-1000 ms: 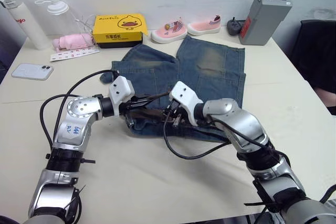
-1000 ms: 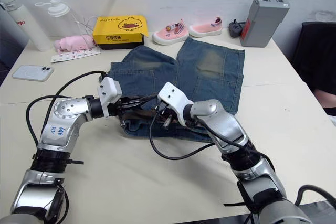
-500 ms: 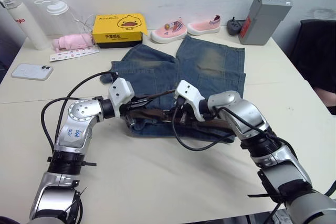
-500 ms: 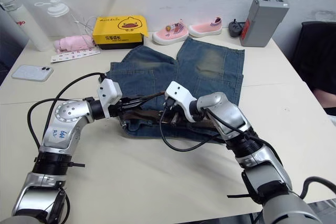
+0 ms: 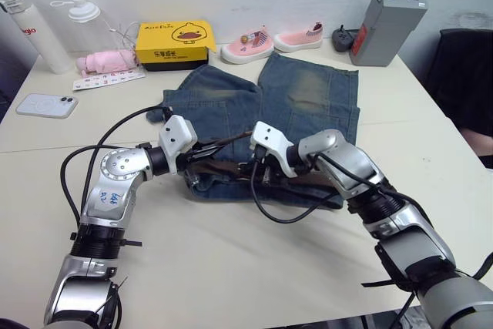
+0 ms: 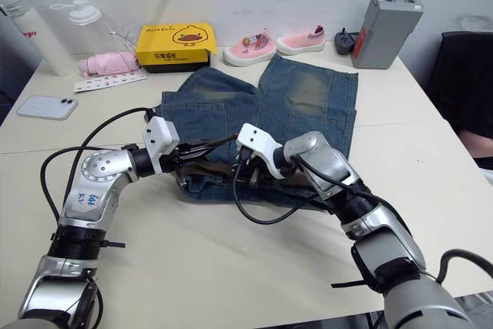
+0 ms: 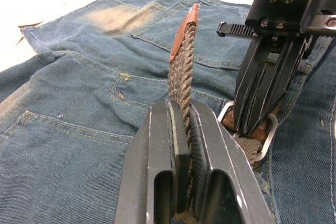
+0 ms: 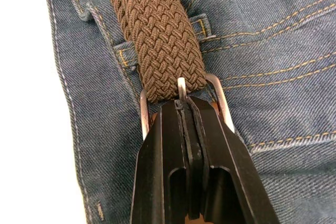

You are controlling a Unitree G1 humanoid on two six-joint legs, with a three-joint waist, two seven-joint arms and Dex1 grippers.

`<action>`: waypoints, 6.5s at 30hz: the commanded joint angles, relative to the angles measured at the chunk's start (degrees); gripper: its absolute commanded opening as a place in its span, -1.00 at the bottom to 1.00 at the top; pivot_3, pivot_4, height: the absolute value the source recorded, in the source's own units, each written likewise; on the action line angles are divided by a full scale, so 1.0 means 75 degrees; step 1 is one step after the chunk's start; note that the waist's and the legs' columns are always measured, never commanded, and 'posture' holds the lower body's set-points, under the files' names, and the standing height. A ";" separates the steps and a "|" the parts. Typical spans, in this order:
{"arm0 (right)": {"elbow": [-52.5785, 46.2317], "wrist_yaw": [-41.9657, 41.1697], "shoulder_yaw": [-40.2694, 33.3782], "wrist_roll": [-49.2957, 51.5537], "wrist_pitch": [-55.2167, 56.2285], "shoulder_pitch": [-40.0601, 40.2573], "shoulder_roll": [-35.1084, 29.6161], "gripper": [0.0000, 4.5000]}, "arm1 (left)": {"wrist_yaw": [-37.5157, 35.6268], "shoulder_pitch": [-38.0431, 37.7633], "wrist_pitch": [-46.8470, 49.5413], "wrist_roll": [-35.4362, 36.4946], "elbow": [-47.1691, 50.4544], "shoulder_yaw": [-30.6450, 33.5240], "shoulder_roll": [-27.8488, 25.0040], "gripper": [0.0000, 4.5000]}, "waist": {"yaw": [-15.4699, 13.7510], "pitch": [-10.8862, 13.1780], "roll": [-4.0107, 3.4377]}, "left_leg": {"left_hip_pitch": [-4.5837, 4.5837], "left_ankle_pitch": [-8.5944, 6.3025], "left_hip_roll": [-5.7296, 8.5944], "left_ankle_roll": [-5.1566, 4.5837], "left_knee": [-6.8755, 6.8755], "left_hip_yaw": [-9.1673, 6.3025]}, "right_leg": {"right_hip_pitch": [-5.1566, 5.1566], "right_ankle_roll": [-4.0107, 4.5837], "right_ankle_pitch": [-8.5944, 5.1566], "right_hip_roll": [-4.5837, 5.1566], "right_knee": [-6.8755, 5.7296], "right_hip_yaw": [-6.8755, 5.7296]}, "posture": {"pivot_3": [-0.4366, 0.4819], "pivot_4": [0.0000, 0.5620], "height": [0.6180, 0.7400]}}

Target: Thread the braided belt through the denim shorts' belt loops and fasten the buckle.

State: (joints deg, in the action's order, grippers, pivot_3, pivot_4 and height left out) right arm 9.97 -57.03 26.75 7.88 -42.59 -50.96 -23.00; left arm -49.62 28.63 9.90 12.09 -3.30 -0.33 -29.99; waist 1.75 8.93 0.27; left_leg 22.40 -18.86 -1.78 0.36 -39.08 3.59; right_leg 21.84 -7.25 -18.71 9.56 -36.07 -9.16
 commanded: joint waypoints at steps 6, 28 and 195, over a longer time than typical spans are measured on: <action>0.1278 -0.0864 0.0596 -0.0396 0.0235 -0.0625 0.0228 -0.97 | 0.0064 0.0001 -0.0227 0.0155 0.0123 0.0113 0.0127 -1.00 | 0.0032 0.0000 -0.0001 | -0.0008 0.0000 -0.0003 0.0000 -0.0001 0.0007 | -0.0001 0.0000 0.0000 0.0000 -0.0005 0.0003 | -0.05 -0.47 0.06; 0.5070 -0.2831 0.1440 -0.2188 0.2427 -0.1453 0.1654 -0.97 | 0.0019 0.0240 -0.0800 0.0069 -0.0427 0.0223 -0.0017 -1.00 | 0.0199 -0.0030 0.0004 | -0.0115 -0.0013 -0.0022 0.0022 0.0006 0.0010 | -0.0048 0.0001 0.0000 0.0000 -0.0092 0.0010 | -0.05 -0.47 0.06; -0.4711 0.4070 0.0177 -0.6716 0.2125 0.3945 -0.0147 -0.98 | -0.0902 0.1551 -0.3741 -0.2194 -0.1895 -0.1153 -0.1134 -1.00 | -0.0192 0.0079 -0.0005 | 0.0088 -0.0069 -0.0008 -0.0002 -0.0122 0.0015 | 0.0106 0.0016 -0.0010 0.0000 -0.0100 0.0003 | -0.05 -0.47 0.06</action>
State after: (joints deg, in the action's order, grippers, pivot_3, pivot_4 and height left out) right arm -24.27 -26.89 29.42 -41.36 -27.68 -21.06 -24.81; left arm -56.63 38.55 -14.93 -4.17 -17.18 -9.26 -37.76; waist 0.31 9.52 0.23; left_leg 23.07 -19.38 -1.84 0.35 -40.00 3.70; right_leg 22.64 -7.13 -18.78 9.56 -36.82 -9.15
